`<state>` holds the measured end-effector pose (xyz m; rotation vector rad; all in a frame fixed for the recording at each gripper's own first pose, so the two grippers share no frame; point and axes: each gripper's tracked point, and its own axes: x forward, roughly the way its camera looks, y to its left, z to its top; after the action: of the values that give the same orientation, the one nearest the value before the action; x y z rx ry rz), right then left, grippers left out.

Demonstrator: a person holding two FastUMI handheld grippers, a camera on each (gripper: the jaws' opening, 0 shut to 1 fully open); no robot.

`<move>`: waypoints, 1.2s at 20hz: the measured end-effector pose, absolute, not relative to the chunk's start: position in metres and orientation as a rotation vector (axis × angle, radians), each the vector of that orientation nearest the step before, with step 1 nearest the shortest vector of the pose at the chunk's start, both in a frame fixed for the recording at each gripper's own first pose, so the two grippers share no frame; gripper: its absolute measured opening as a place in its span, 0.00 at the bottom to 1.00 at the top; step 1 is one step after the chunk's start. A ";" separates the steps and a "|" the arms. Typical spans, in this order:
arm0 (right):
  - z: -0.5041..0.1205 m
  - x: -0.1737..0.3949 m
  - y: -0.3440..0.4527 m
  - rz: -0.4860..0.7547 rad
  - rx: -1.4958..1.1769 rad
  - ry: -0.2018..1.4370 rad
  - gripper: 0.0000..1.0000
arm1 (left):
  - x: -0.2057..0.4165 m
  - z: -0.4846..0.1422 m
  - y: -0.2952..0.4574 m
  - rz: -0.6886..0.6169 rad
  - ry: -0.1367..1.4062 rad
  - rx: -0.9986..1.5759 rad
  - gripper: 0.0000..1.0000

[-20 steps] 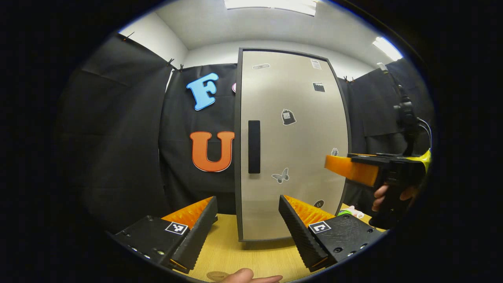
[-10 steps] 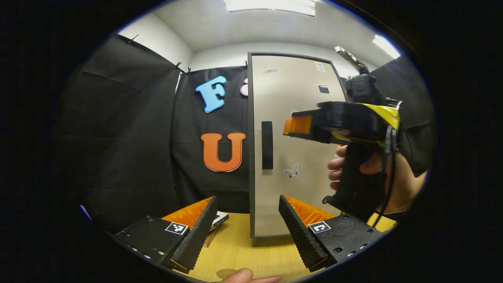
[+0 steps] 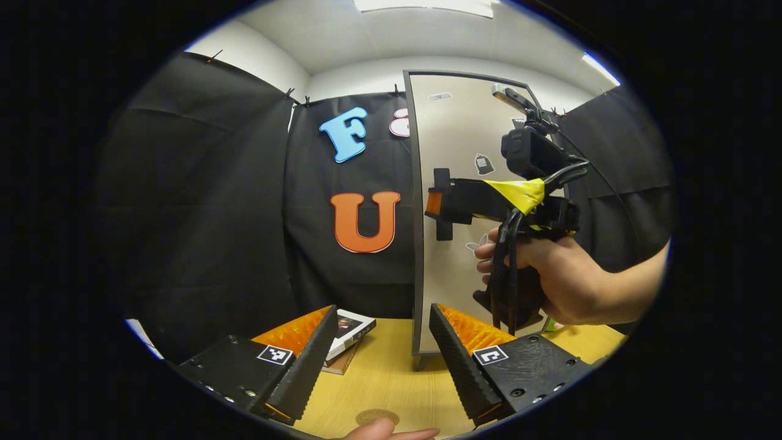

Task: Open the cabinet door with the right hand, grasp the bottle in the cabinet with the left hand and place it on the coaster, then close the cabinet door with the right hand.

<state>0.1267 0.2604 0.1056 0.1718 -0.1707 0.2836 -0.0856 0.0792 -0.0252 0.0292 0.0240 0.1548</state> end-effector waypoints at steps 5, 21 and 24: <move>0.098 0.130 0.281 0.357 0.144 -0.208 0.66 | -0.086 -0.030 0.081 0.142 0.033 0.049 0.92; 0.103 0.109 0.270 0.361 0.011 -0.234 0.18 | -0.078 -0.051 0.089 0.128 0.077 0.005 0.92; 0.098 0.090 0.267 0.381 -0.026 -0.203 0.18 | -0.079 -0.060 0.102 0.149 0.094 -0.022 0.92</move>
<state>0.0897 0.2669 0.0976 -0.0255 -0.2033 0.3809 -0.0790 0.1025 -0.0600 -0.0221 0.0944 0.1495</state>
